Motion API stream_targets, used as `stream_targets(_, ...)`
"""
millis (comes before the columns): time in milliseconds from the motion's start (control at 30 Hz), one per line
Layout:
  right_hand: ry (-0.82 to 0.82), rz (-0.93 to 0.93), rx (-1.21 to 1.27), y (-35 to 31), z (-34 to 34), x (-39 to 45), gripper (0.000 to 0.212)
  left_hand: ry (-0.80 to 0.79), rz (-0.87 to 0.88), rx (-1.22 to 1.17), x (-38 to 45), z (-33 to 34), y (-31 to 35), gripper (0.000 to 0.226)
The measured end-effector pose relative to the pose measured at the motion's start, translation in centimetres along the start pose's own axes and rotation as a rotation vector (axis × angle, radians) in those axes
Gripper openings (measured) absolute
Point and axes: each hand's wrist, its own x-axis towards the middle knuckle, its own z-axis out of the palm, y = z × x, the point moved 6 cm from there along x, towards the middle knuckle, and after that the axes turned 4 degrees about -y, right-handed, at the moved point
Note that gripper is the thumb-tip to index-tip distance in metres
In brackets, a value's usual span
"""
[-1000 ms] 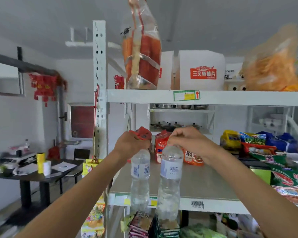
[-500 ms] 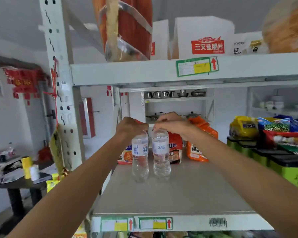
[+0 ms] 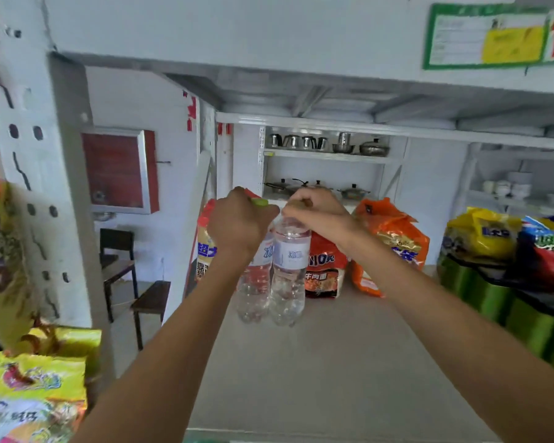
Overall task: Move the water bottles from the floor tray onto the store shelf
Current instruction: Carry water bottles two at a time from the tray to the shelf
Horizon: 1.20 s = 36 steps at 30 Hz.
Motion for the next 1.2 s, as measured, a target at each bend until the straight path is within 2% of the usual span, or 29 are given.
stream_targets(133, 0.05, -0.079, 0.099, 1.3, 0.8, -0.8, 0.013, 0.095, 0.061, -0.064, -1.1, -0.2, -1.0, 0.021)
stream_targets(233, 0.137, -0.071, 0.225, 2.1, 1.2, -1.7, 0.025, 0.129, 0.081, -0.074, -1.5, -0.2, -1.2, 0.033)
stream_targets(367, 0.229, -0.063, 0.286, 2.7, 1.8, -3.4, 0.029, 0.138, 0.08, -0.11, -1.8, -0.1, -1.9, 0.041)
stream_targets(500, 0.263, 0.021, 0.346, 3.7, 2.9, -5.9, 0.03, 0.059, 0.011, -0.172, -2.8, 0.2, -2.7, 0.045)
stream_targets(600, 0.172, 0.148, 0.287, 5.4, 5.2, -8.3, 0.033, -0.062, -0.042, -0.229, -5.1, 0.9, -4.9, 0.055)
stream_targets(700, 0.058, 0.286, 0.279, 8.2, 7.2, -12.1, 0.03, -0.172, -0.117, -0.329, -8.6, 1.0, -7.3, 0.054)
stream_targets(767, -0.01, 0.408, 0.188, 8.9, 7.7, -15.0, 0.029, -0.254, -0.089, -0.279, -11.6, 0.8, -7.9, 0.056)
stream_targets(833, -0.008, 0.485, -0.049, 8.4, 7.0, -18.1, 0.028, -0.38, -0.021, -0.126, -15.3, 0.7, -7.9, 0.047)
stream_targets(900, -0.031, 0.483, -0.377, 6.2, 6.2, -20.5, 0.029, -0.518, 0.116, 0.101, -18.9, 1.2, -7.4, 0.026)
stream_targets(967, -0.051, 0.46, -0.654, 4.2, 5.8, -22.9, 0.034, -0.554, 0.302, 0.337, -21.8, 1.4, -6.5, 0.023)
stream_targets(1000, -0.044, 0.474, -0.702, 3.5, 5.6, -24.4, 0.036, -0.551, 0.356, 0.358, -22.9, 1.5, -6.1, 0.022)
stream_targets(1200, 0.081, 0.473, -0.881, 1.4, 1.9, -34.0, 0.029, -0.728, 0.501, -0.034, -30.1, 4.3, 1.7, 0.015)
